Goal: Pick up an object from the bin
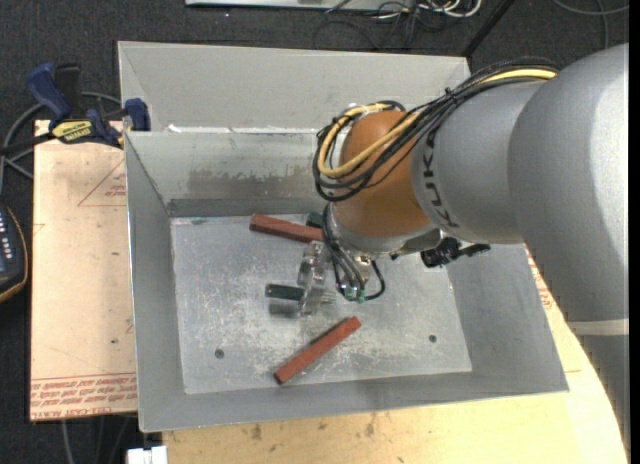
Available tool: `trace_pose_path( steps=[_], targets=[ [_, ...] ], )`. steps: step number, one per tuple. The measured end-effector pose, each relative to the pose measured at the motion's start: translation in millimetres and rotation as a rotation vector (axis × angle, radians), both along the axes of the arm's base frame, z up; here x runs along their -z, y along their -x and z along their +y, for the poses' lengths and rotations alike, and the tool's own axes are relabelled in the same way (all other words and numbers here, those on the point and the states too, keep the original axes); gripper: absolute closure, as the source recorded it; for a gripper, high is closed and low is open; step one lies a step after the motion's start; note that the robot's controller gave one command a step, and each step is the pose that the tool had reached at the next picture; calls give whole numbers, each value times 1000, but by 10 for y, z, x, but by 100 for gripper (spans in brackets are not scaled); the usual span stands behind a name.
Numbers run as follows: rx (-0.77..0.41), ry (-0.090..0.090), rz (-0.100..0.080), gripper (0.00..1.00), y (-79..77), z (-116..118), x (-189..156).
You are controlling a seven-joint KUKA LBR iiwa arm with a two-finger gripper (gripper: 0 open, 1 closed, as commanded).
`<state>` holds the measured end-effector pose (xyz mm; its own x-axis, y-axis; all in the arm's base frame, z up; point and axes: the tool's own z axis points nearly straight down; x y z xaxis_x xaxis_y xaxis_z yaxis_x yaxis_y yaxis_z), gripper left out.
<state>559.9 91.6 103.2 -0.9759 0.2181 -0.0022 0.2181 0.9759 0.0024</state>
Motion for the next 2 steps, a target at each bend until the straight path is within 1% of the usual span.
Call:
trace_pose_path(
  steps=[1,2],
  targets=[
    [-1,-1,-7,100,-23,5,-714],
    [-3,0,-2,100,-35,10,-923]
  ],
)
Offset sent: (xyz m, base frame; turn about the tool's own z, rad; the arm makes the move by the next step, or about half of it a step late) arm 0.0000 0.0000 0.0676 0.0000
